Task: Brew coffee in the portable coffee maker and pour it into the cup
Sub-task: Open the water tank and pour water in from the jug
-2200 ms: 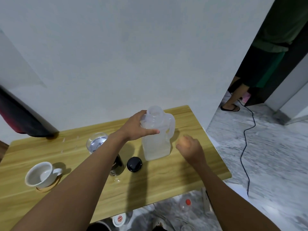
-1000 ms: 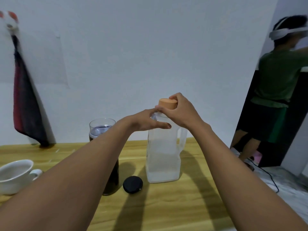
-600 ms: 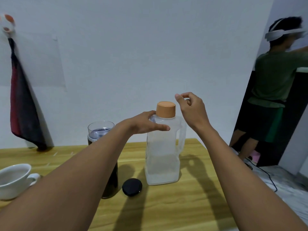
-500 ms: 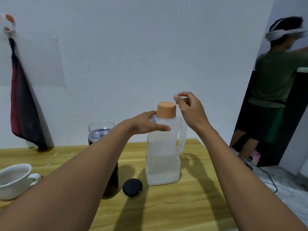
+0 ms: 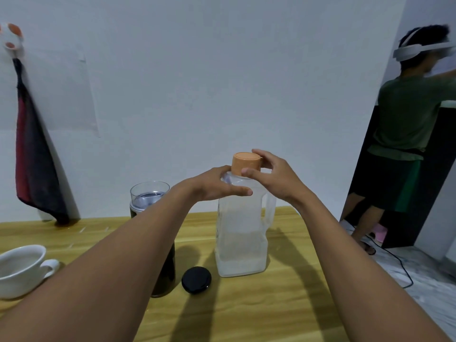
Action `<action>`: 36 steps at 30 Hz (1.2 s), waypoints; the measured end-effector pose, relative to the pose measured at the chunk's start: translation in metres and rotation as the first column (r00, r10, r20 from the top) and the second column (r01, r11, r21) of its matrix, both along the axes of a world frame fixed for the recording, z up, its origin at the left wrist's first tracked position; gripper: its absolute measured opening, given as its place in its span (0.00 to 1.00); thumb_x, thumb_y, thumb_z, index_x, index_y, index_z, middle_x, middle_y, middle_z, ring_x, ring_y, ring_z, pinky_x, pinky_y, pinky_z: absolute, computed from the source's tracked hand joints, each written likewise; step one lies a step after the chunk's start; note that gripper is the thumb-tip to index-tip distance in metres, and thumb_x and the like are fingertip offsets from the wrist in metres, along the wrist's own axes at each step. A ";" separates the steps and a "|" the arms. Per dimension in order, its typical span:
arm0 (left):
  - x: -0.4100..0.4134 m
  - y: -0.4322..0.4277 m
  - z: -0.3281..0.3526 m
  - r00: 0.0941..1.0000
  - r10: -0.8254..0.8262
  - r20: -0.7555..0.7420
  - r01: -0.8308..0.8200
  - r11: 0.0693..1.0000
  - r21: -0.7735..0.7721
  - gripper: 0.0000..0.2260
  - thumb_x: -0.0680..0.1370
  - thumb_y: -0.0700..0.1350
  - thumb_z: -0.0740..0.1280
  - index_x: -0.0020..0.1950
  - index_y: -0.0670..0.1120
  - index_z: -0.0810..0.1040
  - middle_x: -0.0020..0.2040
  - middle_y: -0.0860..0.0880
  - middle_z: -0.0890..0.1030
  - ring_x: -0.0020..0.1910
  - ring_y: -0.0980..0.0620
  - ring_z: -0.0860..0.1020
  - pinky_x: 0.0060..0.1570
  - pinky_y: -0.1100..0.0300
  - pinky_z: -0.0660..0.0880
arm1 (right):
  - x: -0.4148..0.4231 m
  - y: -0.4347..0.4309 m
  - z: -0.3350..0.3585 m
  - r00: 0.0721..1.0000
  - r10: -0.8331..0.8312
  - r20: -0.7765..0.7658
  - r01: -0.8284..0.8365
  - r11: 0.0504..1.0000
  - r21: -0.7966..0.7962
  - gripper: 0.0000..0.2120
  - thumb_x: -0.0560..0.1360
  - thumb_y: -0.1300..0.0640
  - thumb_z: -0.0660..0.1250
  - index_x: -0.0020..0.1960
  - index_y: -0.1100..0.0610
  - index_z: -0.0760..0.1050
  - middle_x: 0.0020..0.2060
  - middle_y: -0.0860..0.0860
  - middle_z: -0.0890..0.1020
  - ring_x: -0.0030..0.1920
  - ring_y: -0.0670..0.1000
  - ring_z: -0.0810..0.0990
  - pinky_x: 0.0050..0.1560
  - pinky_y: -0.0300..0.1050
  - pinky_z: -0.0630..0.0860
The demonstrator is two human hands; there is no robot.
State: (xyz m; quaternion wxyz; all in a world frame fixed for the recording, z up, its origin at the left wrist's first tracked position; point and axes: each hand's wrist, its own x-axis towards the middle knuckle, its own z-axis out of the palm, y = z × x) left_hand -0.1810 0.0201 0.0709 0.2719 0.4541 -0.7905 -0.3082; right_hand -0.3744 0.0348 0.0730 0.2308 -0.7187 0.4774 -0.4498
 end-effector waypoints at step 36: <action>-0.017 -0.080 -0.019 0.979 0.169 -0.114 -0.151 0.977 0.148 0.27 0.73 0.50 0.78 0.67 0.44 0.74 0.64 0.45 0.80 0.64 0.44 0.78 0.62 0.50 0.76 | -0.029 -0.099 -0.066 0.969 -0.238 0.064 0.236 0.971 0.043 0.14 0.83 0.54 0.61 0.67 0.52 0.72 0.57 0.50 0.80 0.53 0.53 0.82 0.51 0.48 0.78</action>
